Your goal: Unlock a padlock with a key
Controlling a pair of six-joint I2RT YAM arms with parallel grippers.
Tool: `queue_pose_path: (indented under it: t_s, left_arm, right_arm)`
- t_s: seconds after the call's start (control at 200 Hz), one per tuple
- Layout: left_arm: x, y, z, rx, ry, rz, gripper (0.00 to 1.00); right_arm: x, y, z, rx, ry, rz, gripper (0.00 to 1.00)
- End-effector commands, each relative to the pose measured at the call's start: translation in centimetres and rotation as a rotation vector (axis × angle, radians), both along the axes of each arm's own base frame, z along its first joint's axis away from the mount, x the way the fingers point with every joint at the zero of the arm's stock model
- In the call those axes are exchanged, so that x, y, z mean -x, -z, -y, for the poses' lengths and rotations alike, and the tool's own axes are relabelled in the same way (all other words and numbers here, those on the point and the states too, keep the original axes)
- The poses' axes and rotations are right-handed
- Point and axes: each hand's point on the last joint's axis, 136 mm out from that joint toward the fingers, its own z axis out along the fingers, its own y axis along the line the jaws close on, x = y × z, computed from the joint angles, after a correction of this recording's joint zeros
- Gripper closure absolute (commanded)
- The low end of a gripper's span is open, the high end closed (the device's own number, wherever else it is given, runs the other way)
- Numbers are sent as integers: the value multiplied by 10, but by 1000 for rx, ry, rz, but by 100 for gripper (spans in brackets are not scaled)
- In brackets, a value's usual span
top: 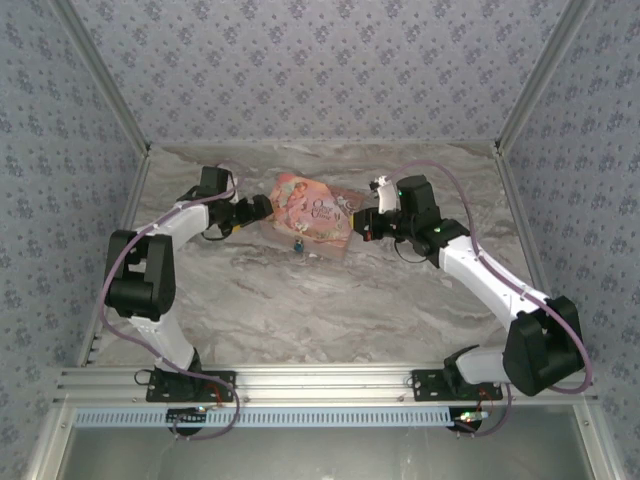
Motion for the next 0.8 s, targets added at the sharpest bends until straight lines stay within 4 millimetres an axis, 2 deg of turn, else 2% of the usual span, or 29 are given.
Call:
queue_pose_path:
  t_s: [0.0, 0.185, 0.325, 0.445, 0.53, 0.675, 0.795]
  left_arm:
    - [2, -13, -8, -39, 16, 69, 0]
    - [24, -52, 2, 30, 87, 271, 0]
    - [56, -63, 20, 48, 193, 398, 1]
    - [87, -59, 43, 18, 308, 506, 0]
    - [104, -51, 52, 20, 352, 488, 0]
    - [115, -32, 64, 79, 388, 430, 1]
    - [120, -18, 83, 131, 477, 402, 12]
  right_arm:
    - [-3, -3, -9, -48, -18, 5, 100]
    - [-13, 6, -24, -118, -45, -30, 100]
    - [-22, 24, -34, -130, -58, -83, 100]
    - [-30, 41, -38, -113, -54, -123, 100]
    - [-35, 53, -40, -95, -46, -152, 100]
    - [-39, 71, -39, -72, -34, -198, 100]
    - [-39, 82, -38, -49, -29, -230, 100]
